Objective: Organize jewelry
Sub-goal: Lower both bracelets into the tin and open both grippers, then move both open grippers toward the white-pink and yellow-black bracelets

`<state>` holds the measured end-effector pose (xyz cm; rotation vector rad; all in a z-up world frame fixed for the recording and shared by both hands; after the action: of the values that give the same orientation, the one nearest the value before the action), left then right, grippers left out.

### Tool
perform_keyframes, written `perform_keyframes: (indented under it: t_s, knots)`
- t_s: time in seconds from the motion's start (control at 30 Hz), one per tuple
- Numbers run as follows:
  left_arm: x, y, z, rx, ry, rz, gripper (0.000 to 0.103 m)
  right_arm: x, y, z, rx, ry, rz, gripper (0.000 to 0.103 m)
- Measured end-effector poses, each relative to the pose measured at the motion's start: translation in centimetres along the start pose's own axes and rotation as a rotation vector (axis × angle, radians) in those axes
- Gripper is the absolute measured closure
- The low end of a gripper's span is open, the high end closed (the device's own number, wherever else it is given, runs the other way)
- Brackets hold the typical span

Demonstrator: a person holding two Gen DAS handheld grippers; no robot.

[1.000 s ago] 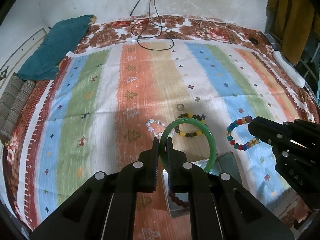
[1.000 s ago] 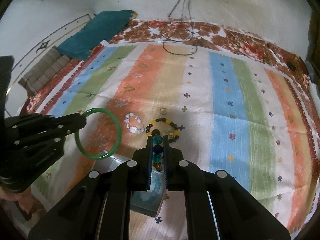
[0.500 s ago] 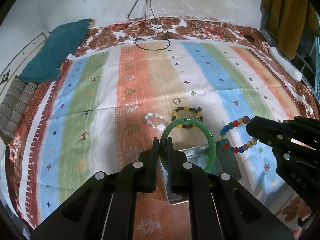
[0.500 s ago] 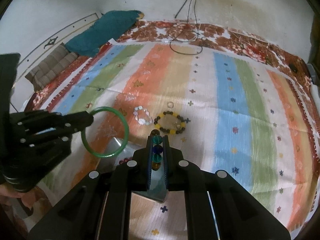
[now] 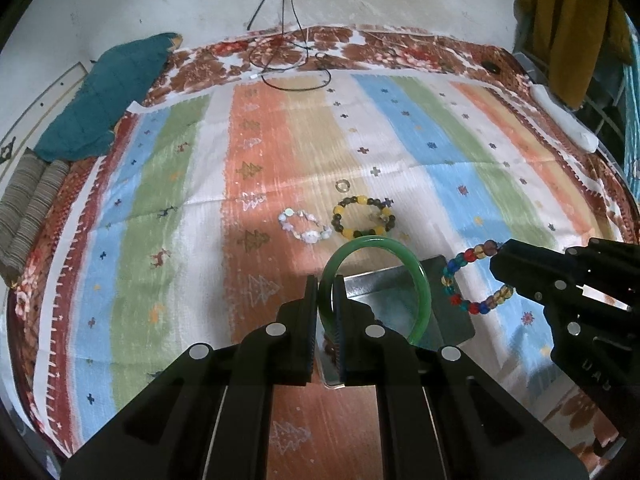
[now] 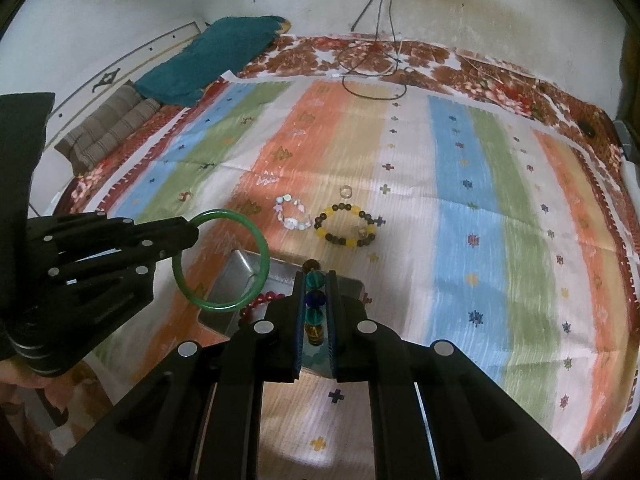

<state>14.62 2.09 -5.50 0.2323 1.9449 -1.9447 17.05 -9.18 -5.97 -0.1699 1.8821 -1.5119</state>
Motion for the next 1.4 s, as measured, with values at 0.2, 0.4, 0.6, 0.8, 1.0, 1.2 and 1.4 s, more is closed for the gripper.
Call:
perform_keyframes:
  t_s: [0.2,0.4,0.6,0.8,1.0,1.2,1.4]
  knots:
    - [-0.2,0.9,-0.6,-0.017,-0.031,-0.042,0.081,-0.2,0.3,0.6,0.0,0.03,-0.012,0.073]
    - [-0.2,0.8,-1.5,-0.026,-0.06,-0.04,0.071,-0.4,1.0,1.8,0.02,0.065,-0.04,0.072]
    - [-0.4,0.9,-1.8,-0.028,-0.074,-0.042,0.066,-0.8,1.5,2.5,0.029,0.09,-0.055,0.068]
    - [-0.7,1.1,-2.0,-0.017,-0.084,-0.041,0.058,-1.0,1.7,2.6,0.031,0.091,-0.06,0.063]
    - [-1.0,1.2,-2.0,-0.007,-0.085,-0.04,0.052,-1.7,2.4,2.9,0.033,0.092,-0.073,0.059]
    - [-1.8,1.9,-2.3,0.008,-0.107,-0.052,0.047,-2.5,3.0,3.3,0.04,0.1,-0.086,0.052]
    - [-2.4,2.7,-2.5,0.01,-0.109,-0.073,0.04,-3.2,3.9,4.0,0.054,0.116,-0.103,0.046]
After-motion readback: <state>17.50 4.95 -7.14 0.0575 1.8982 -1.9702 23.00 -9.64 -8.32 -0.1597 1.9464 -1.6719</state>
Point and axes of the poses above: each gripper's, at about its wrist camera, not at the fingertips, and y roughly the way its jaws point, z to its right, x to its underside, the point moved 4 cm from there along y, roughly the way its jaws point, and after that the axes turned 11 degrees about -z, right-handed, at the moved point
